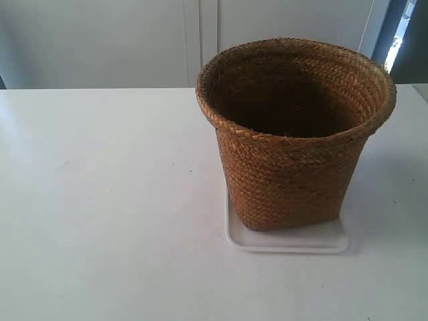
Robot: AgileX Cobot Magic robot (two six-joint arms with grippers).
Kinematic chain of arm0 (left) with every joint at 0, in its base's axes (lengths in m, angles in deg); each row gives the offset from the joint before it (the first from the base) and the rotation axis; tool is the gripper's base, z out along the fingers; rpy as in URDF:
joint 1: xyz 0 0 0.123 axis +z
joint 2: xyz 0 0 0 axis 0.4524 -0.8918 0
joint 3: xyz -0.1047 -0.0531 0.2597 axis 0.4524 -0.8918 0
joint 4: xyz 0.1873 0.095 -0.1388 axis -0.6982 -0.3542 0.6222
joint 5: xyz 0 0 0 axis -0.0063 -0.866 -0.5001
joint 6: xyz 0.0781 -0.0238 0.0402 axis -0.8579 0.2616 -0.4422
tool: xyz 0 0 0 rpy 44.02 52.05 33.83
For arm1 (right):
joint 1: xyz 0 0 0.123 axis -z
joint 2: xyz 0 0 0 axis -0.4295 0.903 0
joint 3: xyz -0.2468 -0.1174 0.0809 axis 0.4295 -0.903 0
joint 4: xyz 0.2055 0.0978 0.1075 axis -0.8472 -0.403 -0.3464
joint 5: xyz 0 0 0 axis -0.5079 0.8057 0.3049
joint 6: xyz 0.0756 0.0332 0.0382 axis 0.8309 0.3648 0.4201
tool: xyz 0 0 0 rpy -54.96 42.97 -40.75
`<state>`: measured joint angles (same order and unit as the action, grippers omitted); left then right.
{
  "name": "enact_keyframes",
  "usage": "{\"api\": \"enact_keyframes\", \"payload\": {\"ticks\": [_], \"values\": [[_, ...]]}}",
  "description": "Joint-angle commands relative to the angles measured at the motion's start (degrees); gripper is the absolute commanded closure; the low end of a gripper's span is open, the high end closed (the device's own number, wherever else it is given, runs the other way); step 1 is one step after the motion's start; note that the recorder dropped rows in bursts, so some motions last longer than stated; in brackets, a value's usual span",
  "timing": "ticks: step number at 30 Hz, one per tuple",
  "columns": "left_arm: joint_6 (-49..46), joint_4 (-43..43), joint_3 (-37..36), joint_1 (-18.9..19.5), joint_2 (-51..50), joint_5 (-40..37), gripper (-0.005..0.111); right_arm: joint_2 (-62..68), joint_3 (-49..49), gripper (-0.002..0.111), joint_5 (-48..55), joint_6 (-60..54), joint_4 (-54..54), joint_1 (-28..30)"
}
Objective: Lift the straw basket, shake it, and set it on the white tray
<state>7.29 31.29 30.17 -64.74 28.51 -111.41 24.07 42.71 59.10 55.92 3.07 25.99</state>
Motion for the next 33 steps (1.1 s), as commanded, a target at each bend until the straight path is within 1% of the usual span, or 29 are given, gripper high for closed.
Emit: {"api": "enact_keyframes", "payload": {"ticks": [1, 7, 10, 11, 13, 15, 18, 21, 23, 26, 29, 31, 33], "values": [[0.3, 0.4, -0.3, -0.2, 0.6, -0.9, 0.107, -0.2, -0.4, 0.108, -0.8, 0.4, -0.1, 0.1], [0.3, 0.4, -0.3, -0.2, 0.6, -0.9, 0.107, -0.2, -0.4, 0.108, -0.8, 0.4, -0.1, 0.1], [-1.9, -0.3, -0.3, 0.0, 0.7, -2.2, 0.107, -0.2, -0.4, 0.108, -0.8, 0.4, -0.1, 0.1], [-2.1, 0.3, -0.3, 1.1, 0.7, -3.3, 0.107, -0.2, -0.4, 0.108, -0.8, 0.4, -0.1, 0.1], [-2.4, 2.6, -0.5, 4.7, 0.7, -5.2, 0.107, -0.2, -0.4, 0.108, -0.8, 0.4, -0.1, 0.1], [-2.4, 3.1, -1.4, 9.4, 0.7, -5.9, 0.107, -0.2, -0.4, 0.108, -0.8, 0.4, 0.2, 0.1], [-4.3, 2.8, -3.1, 16.6, 0.8, -4.9, 0.107, -0.2, -0.4, 0.108, -0.8, 0.4, 0.0, 0.1], [-6.7, 2.8, -5.4, 21.8, 2.0, -1.4, 0.107, -0.2, -0.4, 0.108, -0.8, 0.4, 0.0, 0.1], [-8.1, 2.8, -7.8, 24.0, 3.9, 3.8, 0.107, -0.2, -0.4, 0.108, -0.8, 0.4, 0.0, 0.1], [-8.7, 2.8, -12.0, 25.8, 7.4, 9.4, 0.107, -0.2, -0.4, 0.108, -0.8, 0.4, 0.0, 0.1], [-8.6, 3.1, -17.0, 26.9, 11.2, 13.6, 0.107, -0.2, -0.4, 0.108, -0.8, 0.4, 0.0, 0.1], [-8.6, 3.1, -20.0, 28.4, 13.0, 16.2, 0.107, -0.2, -0.4, 0.108, -0.8, 0.4, 0.0, 0.1], [-8.6, 3.1, -21.6, 30.6, 14.9, 17.1, 0.107, -0.2, -0.4, 0.108, -0.8, 0.4, 0.0, 0.1]]}}
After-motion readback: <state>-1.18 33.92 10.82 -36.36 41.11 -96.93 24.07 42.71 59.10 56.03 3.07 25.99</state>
